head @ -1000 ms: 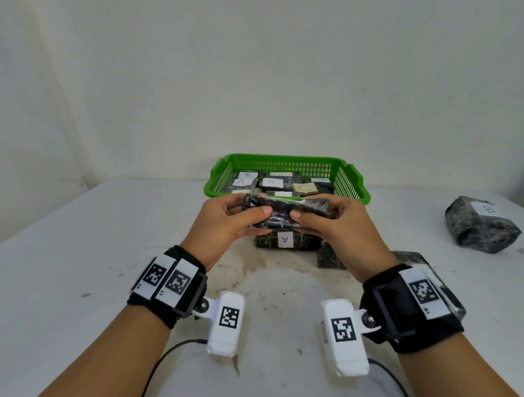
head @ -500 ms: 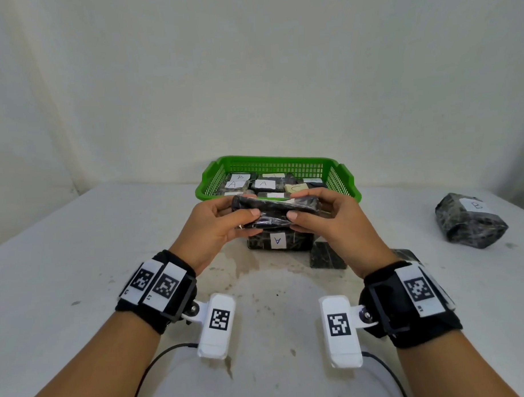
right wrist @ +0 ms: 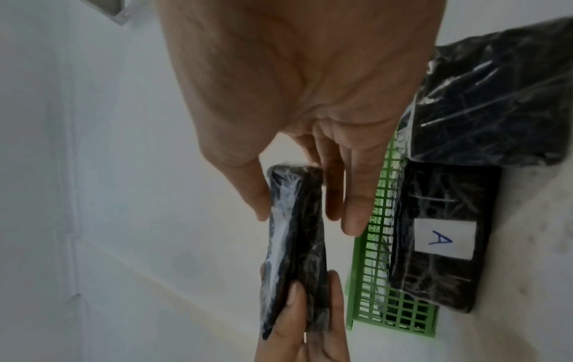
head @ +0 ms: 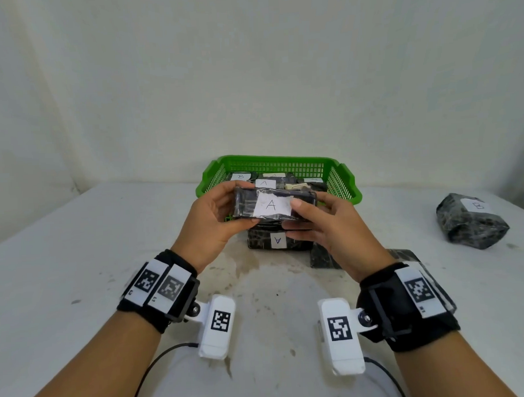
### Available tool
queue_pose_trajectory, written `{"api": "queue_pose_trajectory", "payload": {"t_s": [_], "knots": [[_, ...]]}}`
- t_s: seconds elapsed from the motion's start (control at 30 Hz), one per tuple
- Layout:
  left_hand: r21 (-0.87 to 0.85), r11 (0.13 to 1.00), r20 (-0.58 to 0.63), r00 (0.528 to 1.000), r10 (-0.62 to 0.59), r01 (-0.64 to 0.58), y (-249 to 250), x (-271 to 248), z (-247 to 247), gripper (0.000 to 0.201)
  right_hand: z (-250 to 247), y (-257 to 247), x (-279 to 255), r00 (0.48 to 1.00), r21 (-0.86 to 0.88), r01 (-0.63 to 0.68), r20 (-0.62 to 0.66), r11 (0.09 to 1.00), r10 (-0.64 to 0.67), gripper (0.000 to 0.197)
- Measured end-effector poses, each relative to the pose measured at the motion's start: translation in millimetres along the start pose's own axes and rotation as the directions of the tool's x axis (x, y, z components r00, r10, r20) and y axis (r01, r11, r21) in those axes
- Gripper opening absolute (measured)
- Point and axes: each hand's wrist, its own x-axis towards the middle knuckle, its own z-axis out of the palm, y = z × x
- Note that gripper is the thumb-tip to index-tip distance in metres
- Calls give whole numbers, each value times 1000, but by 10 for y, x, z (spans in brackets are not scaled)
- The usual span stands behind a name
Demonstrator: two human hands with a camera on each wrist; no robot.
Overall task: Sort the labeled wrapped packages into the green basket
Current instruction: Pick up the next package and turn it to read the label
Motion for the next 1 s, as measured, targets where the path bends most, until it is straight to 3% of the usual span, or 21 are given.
{"api": "queue_pose_trajectory", "payload": {"t_s": [0.13,0.27,0.4,0.57,0.7,0.8,0.9,1.0], "knots": [[-87,991,112,990,-90,101,19,-12,24,62,-5,63,14,998,-16,54,-12,998,-54,31],[-189,961,53,980,-194,200,25,1,43,51,-18,62,20,996,-30,91,-22,995,-92,30],[-47,987,33,988,-151,152,21,-5,17,41,-2,67,11,993,-80,109,-29,991,-112,32],[-93,980,79,983,-166,173,30,-7,42,38,-7,54,-15,973,-148,201,-83,968,-215,24],[-65,980,30,982,-185,187,31,1,27,29,-13,38,-5,979,-122,192,-49,974,-200,32],[-106,977,31,982,-185,188,51,0,-6,31,-30,28,-3,981,-149,195,32,969,-193,43],[-154,969,69,981,-184,192,51,-2,-6,38,-45,14,-17,977,-149,212,29,966,-210,44],[-115,979,25,986,-165,167,35,2,2,42,-38,7,-31,975,-158,221,32,962,-219,43]]}}
